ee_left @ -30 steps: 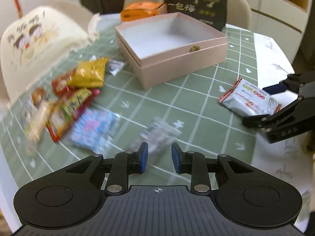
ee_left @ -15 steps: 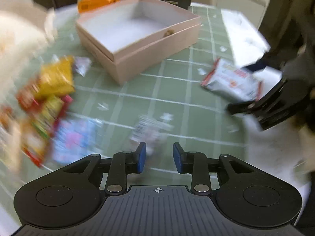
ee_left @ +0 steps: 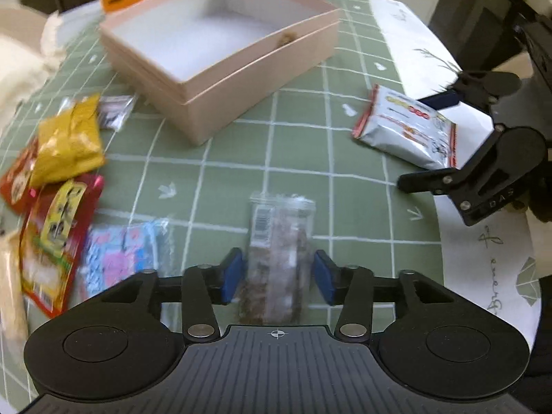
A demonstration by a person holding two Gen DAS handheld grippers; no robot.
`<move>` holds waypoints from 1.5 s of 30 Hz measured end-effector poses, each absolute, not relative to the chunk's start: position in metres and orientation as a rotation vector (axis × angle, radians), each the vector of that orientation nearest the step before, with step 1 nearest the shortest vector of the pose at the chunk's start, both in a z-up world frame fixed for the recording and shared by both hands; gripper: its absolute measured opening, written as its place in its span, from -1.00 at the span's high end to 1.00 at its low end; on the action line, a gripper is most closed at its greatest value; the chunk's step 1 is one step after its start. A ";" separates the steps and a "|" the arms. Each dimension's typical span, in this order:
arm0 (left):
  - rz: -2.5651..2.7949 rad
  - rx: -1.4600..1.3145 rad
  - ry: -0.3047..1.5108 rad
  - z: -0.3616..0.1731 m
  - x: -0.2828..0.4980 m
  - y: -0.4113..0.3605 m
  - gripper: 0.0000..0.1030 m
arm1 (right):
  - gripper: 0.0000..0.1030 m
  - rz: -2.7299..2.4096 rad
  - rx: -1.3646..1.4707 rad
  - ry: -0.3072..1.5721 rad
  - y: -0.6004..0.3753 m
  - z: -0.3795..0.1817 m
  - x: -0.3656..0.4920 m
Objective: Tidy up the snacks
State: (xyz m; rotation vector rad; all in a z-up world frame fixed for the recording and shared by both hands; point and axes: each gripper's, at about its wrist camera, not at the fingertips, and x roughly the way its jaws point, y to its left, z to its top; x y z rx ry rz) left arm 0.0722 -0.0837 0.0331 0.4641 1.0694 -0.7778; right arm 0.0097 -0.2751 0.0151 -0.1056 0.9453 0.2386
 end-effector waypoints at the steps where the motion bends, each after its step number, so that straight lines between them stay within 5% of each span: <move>1: -0.768 0.481 1.054 0.033 0.069 -0.087 -0.04 | -0.97 0.238 -0.105 0.945 -0.275 0.015 0.010; 6: -0.686 0.452 1.049 0.031 0.059 -0.099 -0.11 | -0.94 0.245 -0.112 0.954 -0.275 0.016 0.010; 8: -0.649 0.423 1.032 0.031 0.051 -0.102 0.11 | -0.53 0.250 -0.111 0.945 -0.275 0.020 0.008; 9: -0.640 0.408 1.017 0.032 0.046 -0.101 0.13 | -0.48 0.256 -0.111 0.939 -0.275 0.023 0.007; 18: -0.595 0.081 0.869 0.080 0.051 -0.095 0.20 | -0.47 0.272 -0.066 0.703 -0.297 0.126 0.018; 19: -0.595 0.044 0.823 0.097 0.063 -0.095 0.28 | -0.47 0.252 -0.065 0.675 -0.300 0.140 0.028; 20: -0.595 0.008 0.791 0.111 0.078 -0.097 0.79 | -0.47 0.230 -0.050 0.661 -0.305 0.154 0.044; 21: -0.595 -0.029 0.774 0.123 0.097 -0.100 0.84 | -0.47 0.223 -0.024 0.667 -0.309 0.162 0.061; 28: -0.576 -0.230 0.811 0.109 0.220 -0.116 0.68 | -0.48 0.151 0.050 0.779 -0.313 0.151 0.184; 38: -0.303 -0.225 0.765 0.089 0.213 -0.011 0.63 | -0.49 0.154 0.012 0.931 -0.271 0.091 0.238; 45: -0.349 -0.089 0.780 0.065 0.277 -0.023 0.62 | -0.49 0.257 0.132 1.018 -0.215 0.100 0.251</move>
